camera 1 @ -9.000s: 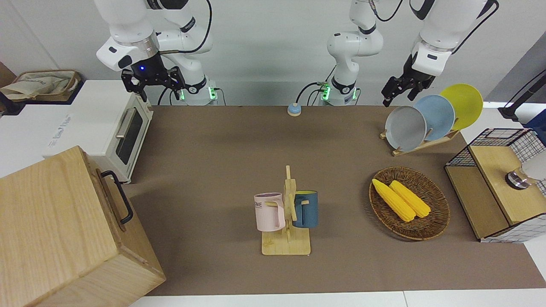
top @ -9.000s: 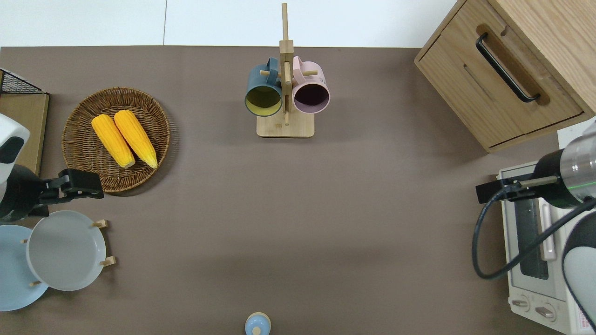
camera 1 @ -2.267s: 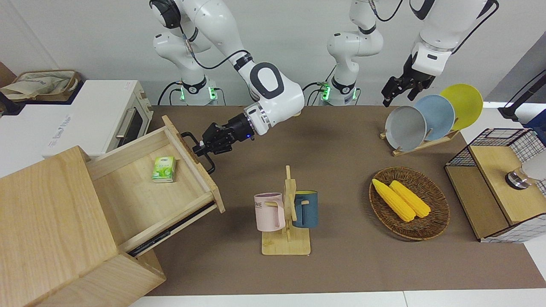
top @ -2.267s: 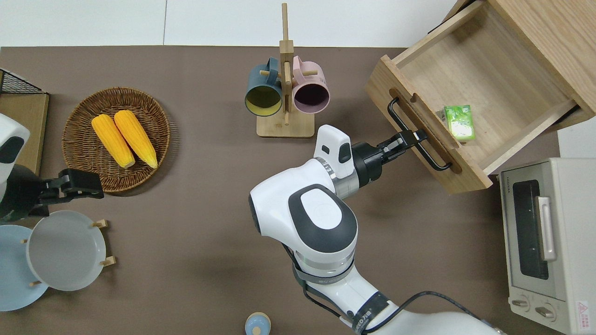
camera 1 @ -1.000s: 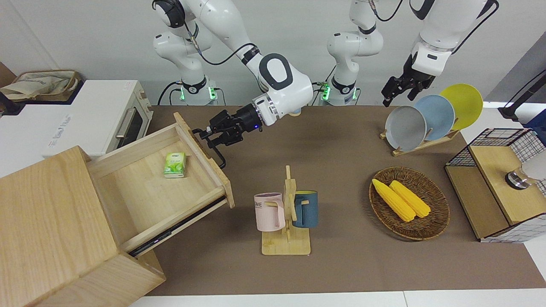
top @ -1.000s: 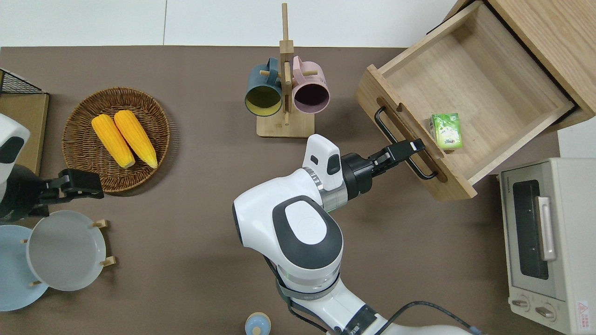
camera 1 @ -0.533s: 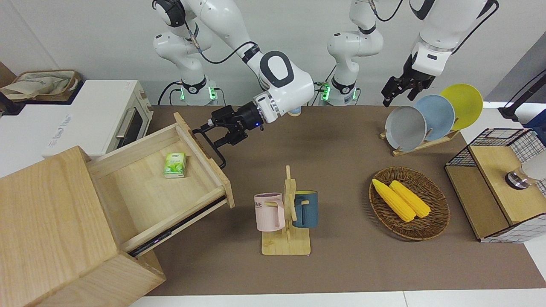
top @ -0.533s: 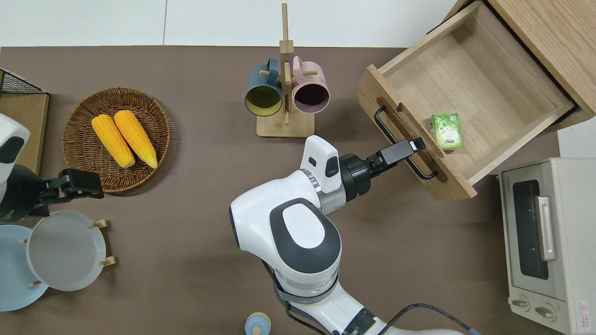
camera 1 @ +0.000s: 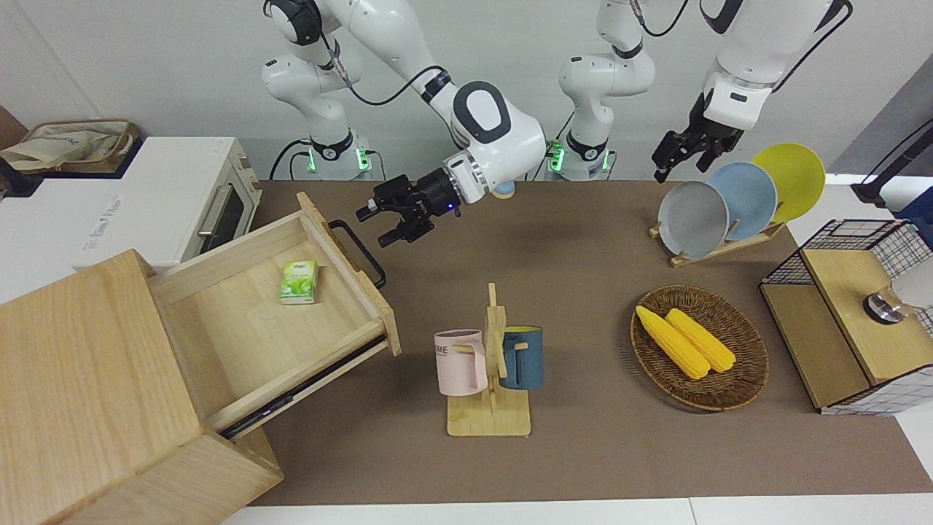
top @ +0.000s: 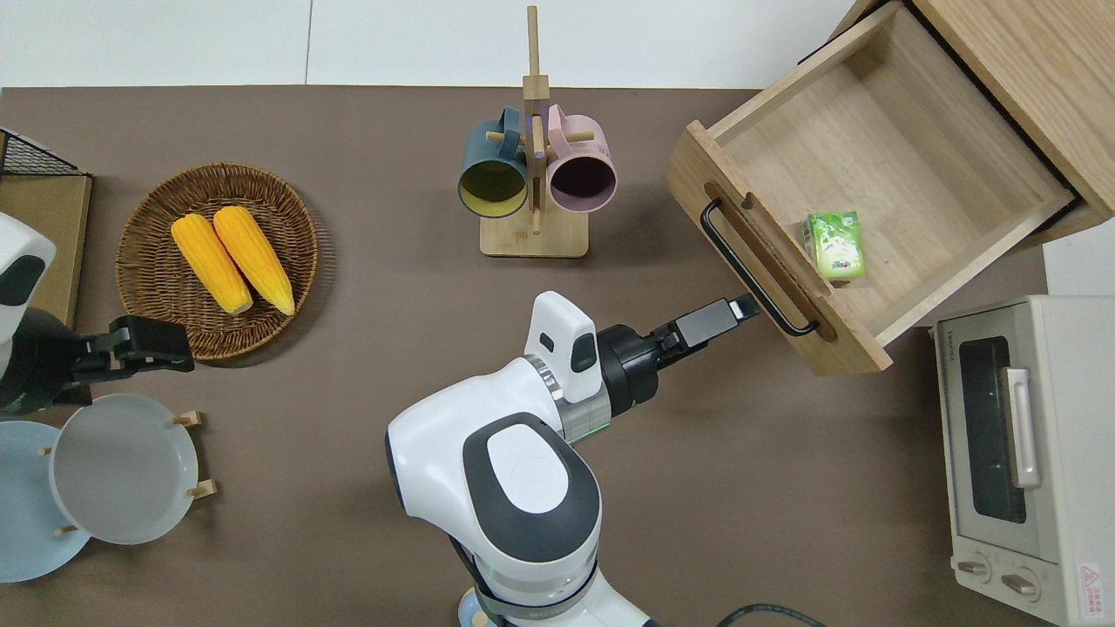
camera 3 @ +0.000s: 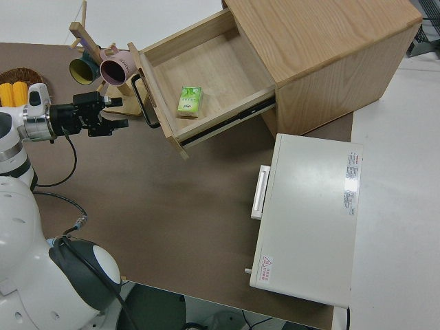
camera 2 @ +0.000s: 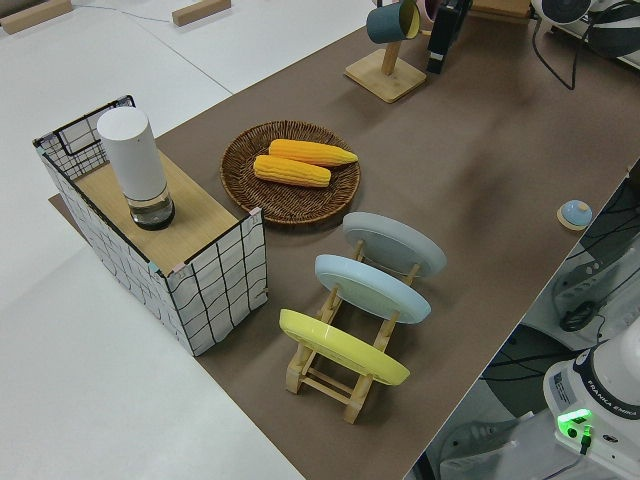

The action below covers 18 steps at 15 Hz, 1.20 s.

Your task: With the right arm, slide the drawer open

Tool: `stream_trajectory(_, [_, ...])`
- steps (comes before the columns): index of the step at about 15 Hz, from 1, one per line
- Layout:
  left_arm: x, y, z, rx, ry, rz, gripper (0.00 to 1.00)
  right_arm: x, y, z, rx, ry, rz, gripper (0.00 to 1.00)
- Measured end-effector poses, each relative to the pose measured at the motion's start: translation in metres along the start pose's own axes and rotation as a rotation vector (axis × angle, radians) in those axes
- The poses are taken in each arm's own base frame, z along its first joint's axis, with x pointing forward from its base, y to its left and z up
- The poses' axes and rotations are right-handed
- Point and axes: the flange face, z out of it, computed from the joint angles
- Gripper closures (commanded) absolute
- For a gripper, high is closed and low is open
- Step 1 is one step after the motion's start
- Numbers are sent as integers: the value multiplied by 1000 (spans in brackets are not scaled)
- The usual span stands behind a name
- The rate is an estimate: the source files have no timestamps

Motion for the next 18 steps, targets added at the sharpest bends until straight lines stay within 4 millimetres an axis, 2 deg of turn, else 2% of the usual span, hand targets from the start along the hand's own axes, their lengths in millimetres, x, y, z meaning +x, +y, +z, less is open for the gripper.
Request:
stream_trajectory(4, [0,0,0,0,0,0,7,-5,14,1,99,-22,23,9])
stream_trajectory(6, [0,0,0,0,0,0,7,-5,34,8,199,-31,62,9])
stream_trajectory(12, [0,0,0,0,0,0,7,-24,125,46,544,-93,228,9])
stream_trajectory(15, [0,0,0,0,0,0,7,-42,166,72,757,-166,312,9])
stream_trajectory(18, [0,0,0,0,0,0,7,-66,210,108,984,-221,346,9])
